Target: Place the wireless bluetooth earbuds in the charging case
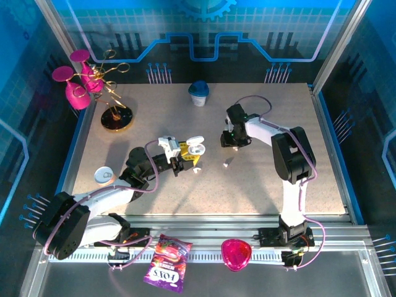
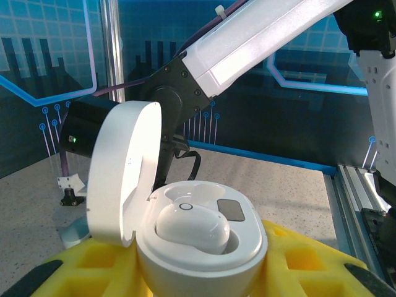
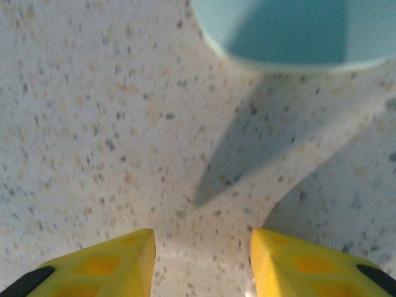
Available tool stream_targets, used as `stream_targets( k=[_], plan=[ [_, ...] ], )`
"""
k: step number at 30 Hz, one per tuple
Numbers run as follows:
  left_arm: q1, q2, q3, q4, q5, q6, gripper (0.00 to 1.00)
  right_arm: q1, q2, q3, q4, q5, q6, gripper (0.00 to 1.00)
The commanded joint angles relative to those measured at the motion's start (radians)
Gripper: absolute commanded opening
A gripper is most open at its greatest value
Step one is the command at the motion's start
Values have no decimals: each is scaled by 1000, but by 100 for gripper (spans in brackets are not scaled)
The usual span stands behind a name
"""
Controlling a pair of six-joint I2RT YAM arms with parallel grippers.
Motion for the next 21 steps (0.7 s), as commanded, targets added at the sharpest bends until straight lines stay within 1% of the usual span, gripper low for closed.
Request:
stream_targets(
  k=[1, 8, 12, 17, 21],
  plan=[
    [-3, -18, -5, 7, 24, 12, 24, 23, -59, -31, -82, 35, -36, 44],
    [-3, -14, -9, 8, 25, 14, 24, 35, -112, -82, -102, 30, -50, 44],
    [-1, -13, -9, 7, 20, 15, 25, 38, -133, -94, -122, -3, -69, 45],
    [-4, -5, -7, 15, 23, 12, 25, 49, -137, -102, -164, 50, -83, 48],
    [-2, -3, -5, 13, 23, 12, 25, 57, -166, -137, -151, 39, -68, 49]
  ],
)
